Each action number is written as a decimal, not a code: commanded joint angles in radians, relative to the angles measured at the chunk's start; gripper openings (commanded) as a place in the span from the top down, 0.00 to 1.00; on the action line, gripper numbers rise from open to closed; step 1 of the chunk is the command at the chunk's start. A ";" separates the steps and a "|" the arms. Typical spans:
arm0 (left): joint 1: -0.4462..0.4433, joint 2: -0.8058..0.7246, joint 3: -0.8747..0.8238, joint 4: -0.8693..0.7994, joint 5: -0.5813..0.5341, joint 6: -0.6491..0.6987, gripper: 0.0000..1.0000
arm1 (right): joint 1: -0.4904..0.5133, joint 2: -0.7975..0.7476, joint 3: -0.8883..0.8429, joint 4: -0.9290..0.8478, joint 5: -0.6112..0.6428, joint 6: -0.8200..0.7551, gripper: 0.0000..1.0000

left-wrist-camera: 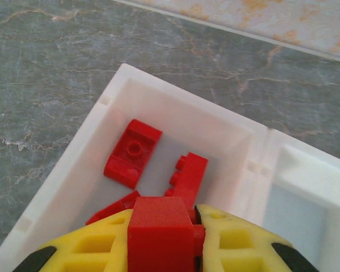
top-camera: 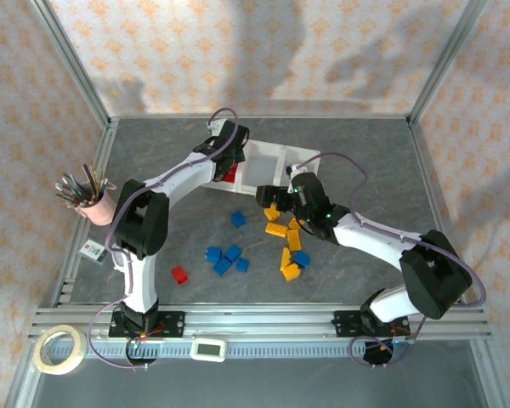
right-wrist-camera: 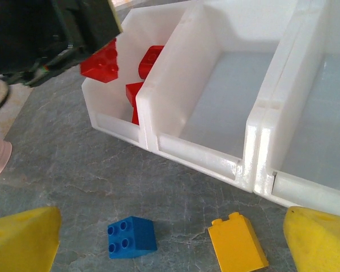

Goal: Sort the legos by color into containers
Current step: Place the lego in the container, then pick up the lego from the bottom-left of the table.

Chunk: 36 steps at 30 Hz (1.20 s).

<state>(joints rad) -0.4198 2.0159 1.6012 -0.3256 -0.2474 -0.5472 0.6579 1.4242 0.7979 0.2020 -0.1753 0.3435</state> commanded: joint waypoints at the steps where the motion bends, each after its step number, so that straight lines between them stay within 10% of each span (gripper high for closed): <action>1: 0.023 0.056 0.079 -0.013 -0.008 0.031 0.95 | -0.004 -0.004 0.031 -0.004 0.030 -0.028 0.00; 20: 0.048 -0.021 0.121 -0.103 0.018 0.103 0.53 | -0.004 -0.060 0.050 -0.073 0.002 -0.069 0.00; 36: -0.006 -0.592 -0.583 -0.066 0.120 -0.009 0.38 | 0.104 -0.079 -0.049 -0.103 -0.055 -0.099 0.00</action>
<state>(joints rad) -0.4103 1.5017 1.0920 -0.3569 -0.1364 -0.5083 0.7330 1.3617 0.7807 0.1020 -0.2173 0.2672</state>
